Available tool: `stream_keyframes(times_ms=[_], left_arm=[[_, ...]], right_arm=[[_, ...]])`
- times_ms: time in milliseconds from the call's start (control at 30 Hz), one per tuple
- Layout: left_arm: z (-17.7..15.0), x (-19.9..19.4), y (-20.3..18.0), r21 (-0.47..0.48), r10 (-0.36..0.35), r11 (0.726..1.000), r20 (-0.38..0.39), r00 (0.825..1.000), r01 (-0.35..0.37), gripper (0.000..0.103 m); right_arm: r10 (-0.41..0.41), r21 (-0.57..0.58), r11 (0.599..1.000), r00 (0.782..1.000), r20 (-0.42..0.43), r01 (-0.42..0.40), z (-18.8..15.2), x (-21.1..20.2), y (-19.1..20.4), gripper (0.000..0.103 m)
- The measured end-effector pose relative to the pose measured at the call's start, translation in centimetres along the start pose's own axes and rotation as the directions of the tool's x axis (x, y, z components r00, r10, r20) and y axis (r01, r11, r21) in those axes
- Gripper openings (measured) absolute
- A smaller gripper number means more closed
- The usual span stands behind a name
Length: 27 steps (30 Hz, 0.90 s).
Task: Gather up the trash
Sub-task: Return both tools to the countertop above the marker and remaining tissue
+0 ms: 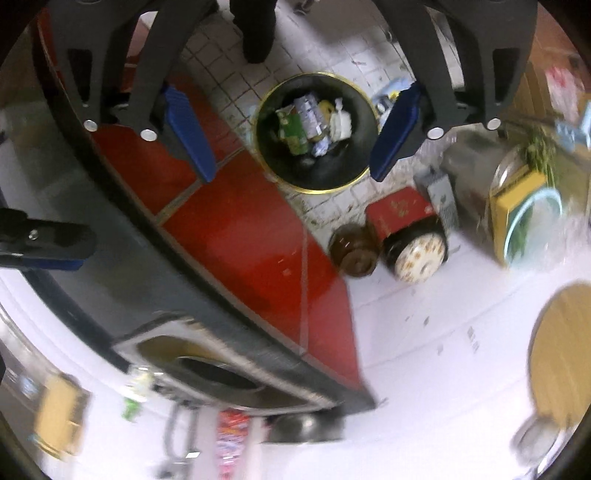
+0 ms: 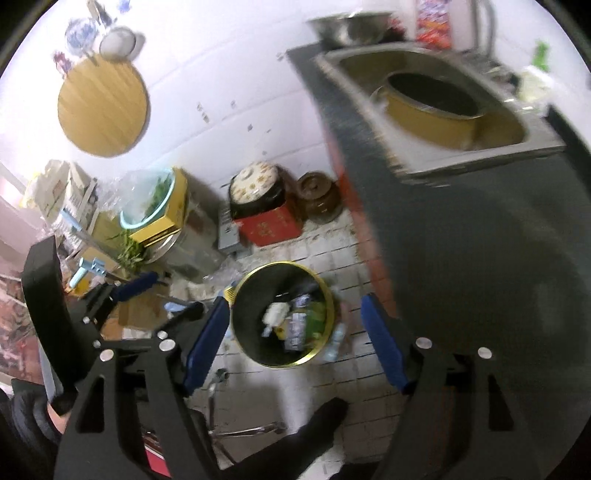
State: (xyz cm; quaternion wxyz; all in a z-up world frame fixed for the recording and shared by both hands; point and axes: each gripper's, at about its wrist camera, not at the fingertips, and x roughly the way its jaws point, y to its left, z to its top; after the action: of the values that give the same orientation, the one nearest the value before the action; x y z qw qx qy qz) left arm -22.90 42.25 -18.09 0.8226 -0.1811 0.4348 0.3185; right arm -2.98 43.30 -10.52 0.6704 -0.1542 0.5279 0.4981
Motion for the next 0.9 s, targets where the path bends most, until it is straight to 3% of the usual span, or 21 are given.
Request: stream_keyframes(times_ms=[100, 167, 300, 367, 467, 500, 633, 800, 900], left_arm=[[1.2, -1.7, -4.1, 0.074, -0.043, 0.996, 0.014, 0.999, 0.042, 0.087], [1.9, -3.4, -8.6, 0.158, -0.108, 0.982, 0.037, 0.993, 0.101, 0.088], [2.5, -5.8, -17.2, 0.309, -0.25, 0.924, 0.051, 0.967, 0.223, 0.091], [2.3, -7.1, -22.9, 0.404, -0.338, 0.865, 0.035, 0.94, 0.296, 0.091], [1.1, -8.6, -30.9, 0.536, -0.444, 0.753, -0.012, 0.896, 0.38, 0.091], [0.5, -9.3, -34.1, 0.584, -0.482, 0.702, -0.033, 0.875, 0.408, 0.091], [-2.4, -11.4, -42.6, 0.683, -0.571, 0.551, -0.111, 0.814, 0.479, 0.091], [-6.2, -13.7, -50.0, 0.761, -0.619, 0.399, -0.189, 0.763, 0.512, 0.091], [-8.0, -14.4, -52.2, 0.789, -0.626, 0.341, -0.215, 0.749, 0.511, 0.091]], right_arm=[[-0.057, 0.04, 0.998, 0.996, 0.063, 0.055, -2.0, -5.5, -3.6, 0.073], [-0.102, 0.08, 0.992, 0.99, 0.101, 0.094, -3.6, -9.0, -6.1, 0.073], [-0.228, 0.196, 0.961, 0.959, 0.166, 0.195, -8.4, -17.1, -12.1, 0.073], [-0.288, 0.27, 0.934, 0.941, 0.18, 0.234, -11.3, -21.0, -15.3, 0.073], [-0.37, 0.362, 0.887, 0.91, 0.188, 0.286, -15.7, -25.9, -19.3, 0.073], [-0.395, 0.394, 0.869, 0.9, 0.187, 0.3, -17.3, -27.4, -20.6, 0.073], [-0.48, 0.477, 0.804, 0.861, 0.167, 0.356, -23.5, -32.4, -24.3, 0.073], [-0.543, 0.554, 0.735, 0.828, 0.136, 0.391, -31.0, -36.9, -27.9, 0.073], [-0.554, 0.582, 0.713, 0.823, 0.126, 0.391, -34.0, -38.0, -29.1, 0.073]])
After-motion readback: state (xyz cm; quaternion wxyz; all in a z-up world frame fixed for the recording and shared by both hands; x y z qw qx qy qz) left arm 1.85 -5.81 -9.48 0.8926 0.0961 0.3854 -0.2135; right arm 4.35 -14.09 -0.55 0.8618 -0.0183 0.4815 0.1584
